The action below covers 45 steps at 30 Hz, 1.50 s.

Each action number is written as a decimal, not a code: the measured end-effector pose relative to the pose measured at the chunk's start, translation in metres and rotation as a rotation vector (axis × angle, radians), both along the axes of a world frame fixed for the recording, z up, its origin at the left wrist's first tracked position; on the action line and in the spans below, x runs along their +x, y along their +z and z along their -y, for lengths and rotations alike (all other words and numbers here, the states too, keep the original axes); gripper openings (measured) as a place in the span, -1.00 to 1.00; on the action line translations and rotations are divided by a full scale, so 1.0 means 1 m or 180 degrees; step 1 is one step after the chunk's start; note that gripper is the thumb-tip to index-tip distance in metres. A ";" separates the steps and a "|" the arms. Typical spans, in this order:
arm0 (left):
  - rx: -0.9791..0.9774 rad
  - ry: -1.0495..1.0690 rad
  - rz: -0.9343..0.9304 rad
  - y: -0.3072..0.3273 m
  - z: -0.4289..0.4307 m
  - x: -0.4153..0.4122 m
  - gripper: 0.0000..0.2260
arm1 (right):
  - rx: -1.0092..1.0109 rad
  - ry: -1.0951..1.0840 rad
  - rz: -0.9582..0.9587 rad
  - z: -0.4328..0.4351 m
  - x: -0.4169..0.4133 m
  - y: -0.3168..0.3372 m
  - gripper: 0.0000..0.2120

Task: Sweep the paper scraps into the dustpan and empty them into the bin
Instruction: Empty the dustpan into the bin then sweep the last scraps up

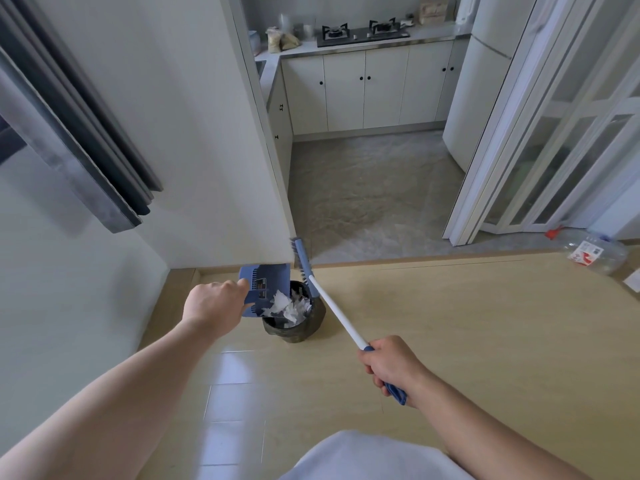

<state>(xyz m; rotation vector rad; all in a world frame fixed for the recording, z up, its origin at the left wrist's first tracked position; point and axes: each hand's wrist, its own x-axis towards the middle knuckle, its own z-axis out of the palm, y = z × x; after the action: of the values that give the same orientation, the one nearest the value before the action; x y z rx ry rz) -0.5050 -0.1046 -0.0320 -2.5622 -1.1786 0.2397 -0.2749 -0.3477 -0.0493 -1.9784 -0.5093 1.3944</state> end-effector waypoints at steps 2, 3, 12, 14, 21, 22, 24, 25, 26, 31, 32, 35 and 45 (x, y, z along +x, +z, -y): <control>-0.0008 -0.0044 -0.0066 0.002 0.000 0.002 -0.76 | -0.0017 -0.0006 -0.0013 0.000 0.001 -0.002 -0.89; 0.0000 -0.0062 -0.0106 0.003 -0.001 0.003 -0.79 | -0.0026 -0.0012 -0.0016 0.000 0.001 -0.003 -0.89; 0.0039 -0.0055 -0.0138 0.003 -0.001 0.008 -0.86 | -0.0022 -0.0075 -0.0063 0.000 0.004 -0.005 -0.89; 0.0040 0.0027 -0.0100 0.005 0.000 0.010 -0.84 | -0.0015 -0.0085 -0.0069 0.000 0.005 -0.004 -0.89; 0.0093 0.0070 -0.0338 0.007 0.001 0.014 -0.85 | 0.0001 -0.0123 -0.0062 0.001 0.008 -0.003 -0.90; 0.0133 -0.0071 -0.0496 0.007 0.003 0.015 -0.77 | -0.0007 -0.0129 -0.0063 0.001 0.008 -0.003 -0.90; 0.0191 -0.0281 -0.0778 0.004 0.004 0.014 -0.63 | -0.0016 -0.0131 -0.0081 0.000 0.009 -0.003 -0.89; 0.0228 -0.0334 -0.0807 0.002 0.005 0.011 -0.60 | -0.0020 -0.0130 -0.0093 0.000 0.009 -0.003 -0.89; 0.0245 -0.0375 -0.0832 0.000 0.005 0.008 -0.60 | -0.0024 -0.0133 -0.0101 0.000 0.009 -0.003 -0.89; 0.0220 -0.0326 -0.1135 -0.007 0.014 0.010 -0.69 | -0.0034 -0.0087 -0.0120 0.001 0.009 -0.002 -0.90; 0.0199 -0.0367 -0.1116 -0.007 0.015 0.013 -0.68 | -0.0026 -0.0084 -0.0131 0.001 0.009 -0.002 -0.90; 0.0270 -0.0408 -0.1161 -0.002 0.017 0.021 -0.62 | -0.0002 -0.0044 -0.0098 0.000 0.009 0.000 -0.89; 0.0041 0.0697 0.0174 0.033 0.000 0.023 -0.88 | 0.0057 -0.0012 -0.0110 -0.008 0.012 0.000 -0.89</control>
<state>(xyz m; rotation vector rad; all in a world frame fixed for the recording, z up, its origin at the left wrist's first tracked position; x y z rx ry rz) -0.4819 -0.1049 0.0014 -2.4421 -1.4775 0.2113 -0.2634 -0.3394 -0.0493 -1.9368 -0.5004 1.4144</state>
